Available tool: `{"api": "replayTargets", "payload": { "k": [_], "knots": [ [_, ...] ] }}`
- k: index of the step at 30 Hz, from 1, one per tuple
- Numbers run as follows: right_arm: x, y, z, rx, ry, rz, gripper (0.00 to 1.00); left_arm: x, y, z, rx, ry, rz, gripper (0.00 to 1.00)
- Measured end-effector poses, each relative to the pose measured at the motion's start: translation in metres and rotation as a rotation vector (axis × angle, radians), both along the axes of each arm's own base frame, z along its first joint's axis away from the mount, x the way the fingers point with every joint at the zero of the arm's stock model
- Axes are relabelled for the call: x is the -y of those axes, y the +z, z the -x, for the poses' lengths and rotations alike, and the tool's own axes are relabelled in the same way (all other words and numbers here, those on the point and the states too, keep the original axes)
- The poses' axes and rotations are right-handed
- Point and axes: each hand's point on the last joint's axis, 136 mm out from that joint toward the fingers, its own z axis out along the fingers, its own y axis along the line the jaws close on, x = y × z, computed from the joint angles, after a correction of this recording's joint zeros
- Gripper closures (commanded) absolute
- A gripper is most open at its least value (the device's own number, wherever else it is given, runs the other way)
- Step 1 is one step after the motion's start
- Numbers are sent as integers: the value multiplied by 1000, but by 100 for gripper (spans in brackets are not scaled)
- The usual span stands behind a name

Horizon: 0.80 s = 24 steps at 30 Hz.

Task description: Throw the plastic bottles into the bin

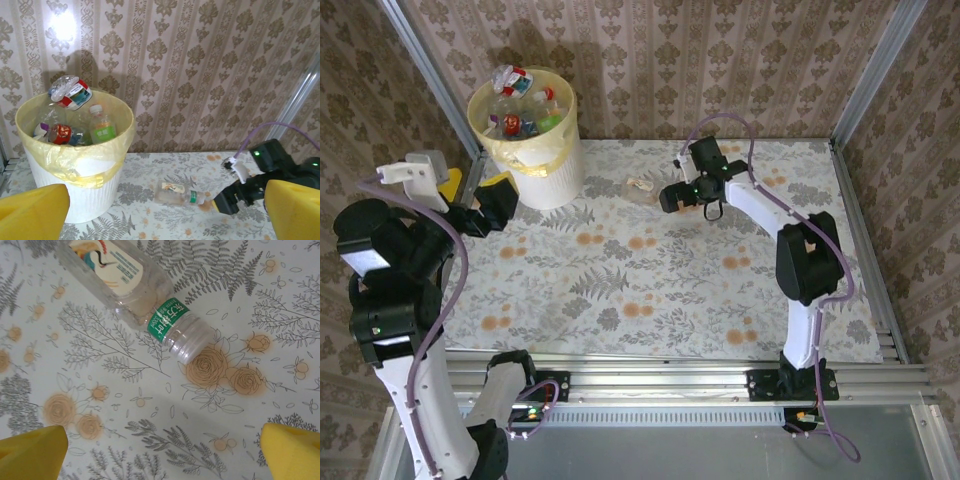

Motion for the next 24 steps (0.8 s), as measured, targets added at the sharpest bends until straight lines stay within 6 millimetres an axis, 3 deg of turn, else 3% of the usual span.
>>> {"api": "replayTargets", "payload": {
  "k": [11,19,24],
  "knots": [
    [-12,-27,-39,-33,80,-46,0,4,-12,-4,-40,-26,17,0],
    [-22,-56,-51,-96,155,-70,1,5,-13,-5,-43,-37,18,0],
    [-26,-64,-56,-114,185,-62,1,5,-13,-6,-45,-39,19,0]
  ]
}}
